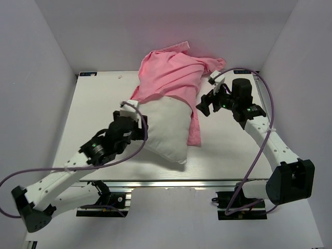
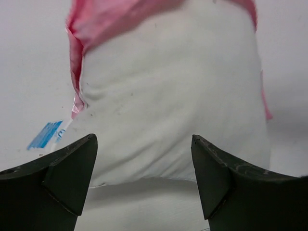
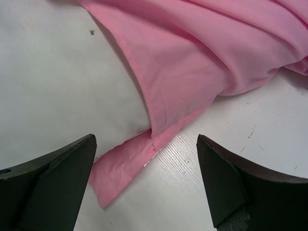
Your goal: Put the pillow into the pillowcase
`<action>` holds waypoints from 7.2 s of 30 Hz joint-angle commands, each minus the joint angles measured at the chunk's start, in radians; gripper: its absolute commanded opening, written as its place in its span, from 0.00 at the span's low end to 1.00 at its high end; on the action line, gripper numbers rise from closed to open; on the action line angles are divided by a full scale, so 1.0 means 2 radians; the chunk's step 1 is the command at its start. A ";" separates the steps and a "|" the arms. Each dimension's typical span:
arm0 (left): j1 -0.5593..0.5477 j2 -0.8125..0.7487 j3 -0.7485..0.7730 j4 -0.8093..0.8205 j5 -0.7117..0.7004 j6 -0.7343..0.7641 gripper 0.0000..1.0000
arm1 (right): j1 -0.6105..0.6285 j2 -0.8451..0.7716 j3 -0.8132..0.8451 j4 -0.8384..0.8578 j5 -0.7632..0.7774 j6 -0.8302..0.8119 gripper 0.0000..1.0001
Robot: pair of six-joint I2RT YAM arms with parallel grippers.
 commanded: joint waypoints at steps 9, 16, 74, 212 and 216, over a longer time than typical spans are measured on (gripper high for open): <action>0.001 -0.081 0.037 0.011 0.084 0.002 0.98 | -0.009 0.009 -0.009 0.025 0.007 0.003 0.89; -0.050 0.109 0.102 0.068 0.099 0.095 0.98 | -0.008 0.030 -0.039 0.047 0.033 0.016 0.85; 0.117 0.316 0.189 0.223 0.196 0.013 0.00 | 0.052 0.165 0.047 0.067 0.091 0.026 0.00; 0.134 -0.060 -0.298 0.383 0.109 -0.425 0.79 | 0.064 0.214 0.567 -0.049 0.000 0.323 0.00; 0.156 0.033 -0.254 0.442 0.151 -0.410 0.54 | 0.064 0.209 0.565 -0.046 -0.003 0.331 0.00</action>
